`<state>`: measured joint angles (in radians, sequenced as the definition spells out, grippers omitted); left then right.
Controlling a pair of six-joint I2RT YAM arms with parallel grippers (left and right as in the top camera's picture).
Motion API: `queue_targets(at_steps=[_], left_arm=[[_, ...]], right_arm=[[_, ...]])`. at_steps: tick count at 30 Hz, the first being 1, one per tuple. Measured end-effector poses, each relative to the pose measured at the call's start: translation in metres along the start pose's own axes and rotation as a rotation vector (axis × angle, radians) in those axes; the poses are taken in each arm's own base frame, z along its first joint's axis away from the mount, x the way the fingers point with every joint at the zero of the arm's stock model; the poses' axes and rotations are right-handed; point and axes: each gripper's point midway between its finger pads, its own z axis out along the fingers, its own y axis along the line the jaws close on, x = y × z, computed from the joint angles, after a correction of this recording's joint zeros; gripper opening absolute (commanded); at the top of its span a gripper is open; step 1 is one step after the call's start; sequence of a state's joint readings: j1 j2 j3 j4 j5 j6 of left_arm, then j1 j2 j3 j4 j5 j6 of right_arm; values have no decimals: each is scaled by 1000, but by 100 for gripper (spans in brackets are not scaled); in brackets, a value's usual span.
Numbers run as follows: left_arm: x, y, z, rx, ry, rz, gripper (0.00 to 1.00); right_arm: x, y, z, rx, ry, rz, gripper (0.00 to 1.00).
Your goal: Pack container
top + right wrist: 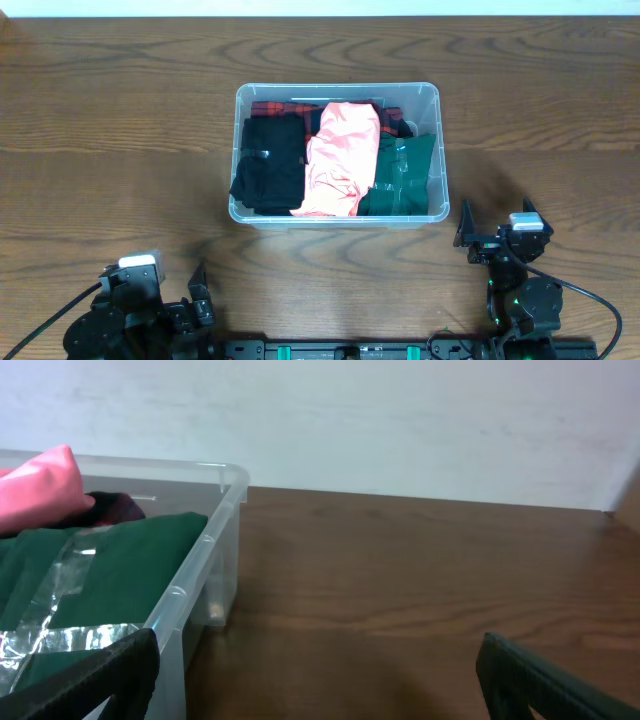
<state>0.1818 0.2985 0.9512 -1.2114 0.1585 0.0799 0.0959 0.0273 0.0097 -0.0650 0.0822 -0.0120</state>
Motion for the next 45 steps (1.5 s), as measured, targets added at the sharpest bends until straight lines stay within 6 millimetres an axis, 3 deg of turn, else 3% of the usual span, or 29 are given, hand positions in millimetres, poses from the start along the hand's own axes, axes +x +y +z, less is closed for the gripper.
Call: queue_targets(at_steps=[8, 12, 23, 28, 32, 45], left_arm=[[0, -7, 1, 48, -2, 36, 98], [4, -12, 12, 83, -18, 66, 98], [12, -22, 107, 139, -280, 110, 98], [11, -26, 135, 154, -390, 121, 98], [8, -31, 146, 168, -460, 133, 98], [3, -52, 143, 245, -525, 165, 98]], right_arm=[[0, 0, 0, 0, 0, 0, 99], [0, 0, 0, 0, 0, 0, 99], [0, 0, 0, -2, 1, 0, 99], [1, 1, 0, -3, 3, 0, 99], [1, 1, 0, -3, 3, 0, 99], [1, 1, 0, -3, 4, 0, 99]])
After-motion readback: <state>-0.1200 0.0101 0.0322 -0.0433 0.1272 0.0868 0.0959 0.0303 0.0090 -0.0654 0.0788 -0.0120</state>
